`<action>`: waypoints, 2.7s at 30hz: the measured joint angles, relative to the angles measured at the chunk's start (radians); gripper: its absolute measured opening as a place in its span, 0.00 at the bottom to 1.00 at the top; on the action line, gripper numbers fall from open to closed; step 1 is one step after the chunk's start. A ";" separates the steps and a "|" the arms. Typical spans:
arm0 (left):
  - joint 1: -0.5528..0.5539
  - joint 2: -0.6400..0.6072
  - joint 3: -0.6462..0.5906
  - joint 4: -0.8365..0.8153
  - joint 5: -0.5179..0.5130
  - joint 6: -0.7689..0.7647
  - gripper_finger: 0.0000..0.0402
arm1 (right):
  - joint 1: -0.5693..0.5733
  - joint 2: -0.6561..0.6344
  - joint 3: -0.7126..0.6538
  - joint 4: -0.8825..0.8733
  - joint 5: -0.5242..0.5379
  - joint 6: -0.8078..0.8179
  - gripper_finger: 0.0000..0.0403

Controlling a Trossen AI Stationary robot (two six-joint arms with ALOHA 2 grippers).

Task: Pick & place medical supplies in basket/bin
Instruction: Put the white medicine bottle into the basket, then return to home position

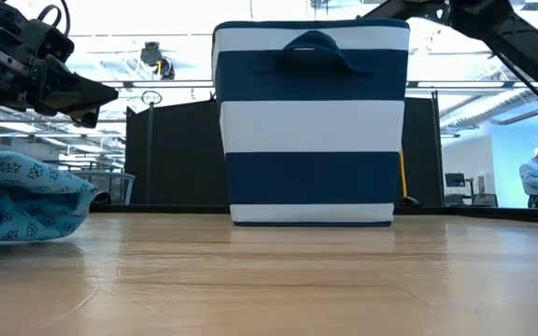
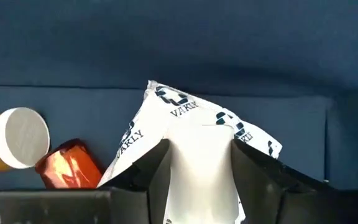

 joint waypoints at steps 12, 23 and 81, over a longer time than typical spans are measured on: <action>0.000 0.000 0.000 0.000 0.000 -0.005 0.09 | -0.007 -0.132 -0.004 -0.241 0.082 0.023 0.33; 0.000 0.000 0.000 0.001 0.001 -0.010 0.09 | -0.039 -0.127 -0.155 -0.161 0.073 0.055 0.32; 0.000 0.000 0.000 -0.002 0.000 -0.006 0.09 | 0.046 -0.744 -0.217 0.167 0.208 0.128 0.46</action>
